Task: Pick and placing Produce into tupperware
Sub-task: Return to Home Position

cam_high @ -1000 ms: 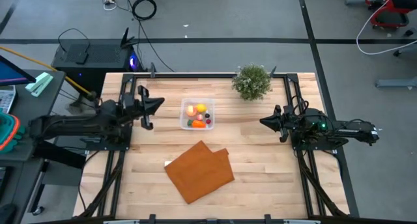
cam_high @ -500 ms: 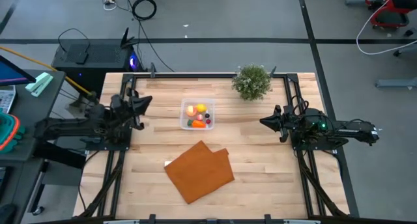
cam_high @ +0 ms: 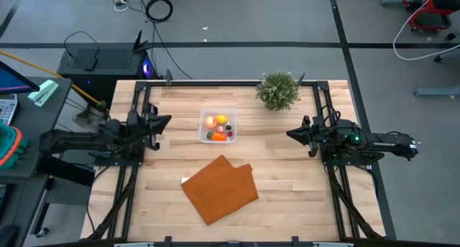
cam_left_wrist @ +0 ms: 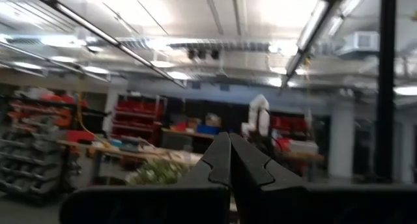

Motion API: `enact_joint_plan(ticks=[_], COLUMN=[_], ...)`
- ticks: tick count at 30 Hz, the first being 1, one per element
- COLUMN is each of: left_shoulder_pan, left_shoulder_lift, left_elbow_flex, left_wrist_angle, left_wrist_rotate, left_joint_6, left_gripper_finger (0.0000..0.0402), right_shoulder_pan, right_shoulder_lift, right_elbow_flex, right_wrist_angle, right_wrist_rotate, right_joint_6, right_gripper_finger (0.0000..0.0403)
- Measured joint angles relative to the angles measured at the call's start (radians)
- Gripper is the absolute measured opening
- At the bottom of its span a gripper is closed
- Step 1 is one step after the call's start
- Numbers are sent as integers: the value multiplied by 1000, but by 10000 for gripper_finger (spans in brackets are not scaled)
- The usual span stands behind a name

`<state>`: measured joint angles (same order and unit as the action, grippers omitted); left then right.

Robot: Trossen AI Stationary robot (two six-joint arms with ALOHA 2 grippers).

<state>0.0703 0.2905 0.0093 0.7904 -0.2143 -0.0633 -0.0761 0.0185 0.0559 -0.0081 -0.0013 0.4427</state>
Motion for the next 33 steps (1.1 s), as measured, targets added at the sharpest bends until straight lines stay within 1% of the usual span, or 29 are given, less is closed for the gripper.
enact_joint_plan(ticks=[4, 7, 11, 14, 17, 24, 29, 33], left_shoulder_pan=[-30, -53, -63, -63, -63, -63, -63, -63], left_shoulder_lift=[0, 1, -5, -35, -86, -218, -287, -288], left_elbow_flex=[0, 0, 1, 10, 11, 11, 11, 11], left_wrist_angle=[-58, -110, -121, -131, -152, -300, -362, -391], left_wrist_rotate=[31, 35, 35, 37, 61, 61, 61, 61], left_joint_6=[1, 1, 56, 74, 75, 44, 75, 75], left_gripper_finger=[3, 5, 4, 3, 6, 5, 3, 6], right_shoulder_pan=[0, 0, 0, 0, 0, 0, 0, 0], right_shoulder_lift=[0, 0, 0, 0, 0, 0, 0, 0], right_elbow_flex=[0, 0, 0, 0, 0, 0, 0, 0], right_wrist_angle=[0, 0, 0, 0, 0, 0, 0, 0], right_wrist_rotate=[0, 0, 0, 0, 0, 0, 0, 0], right_joint_6=[0, 0, 0, 0, 0, 0, 0, 0], right_gripper_finger=[0, 0, 0, 0, 0, 0, 0, 0])
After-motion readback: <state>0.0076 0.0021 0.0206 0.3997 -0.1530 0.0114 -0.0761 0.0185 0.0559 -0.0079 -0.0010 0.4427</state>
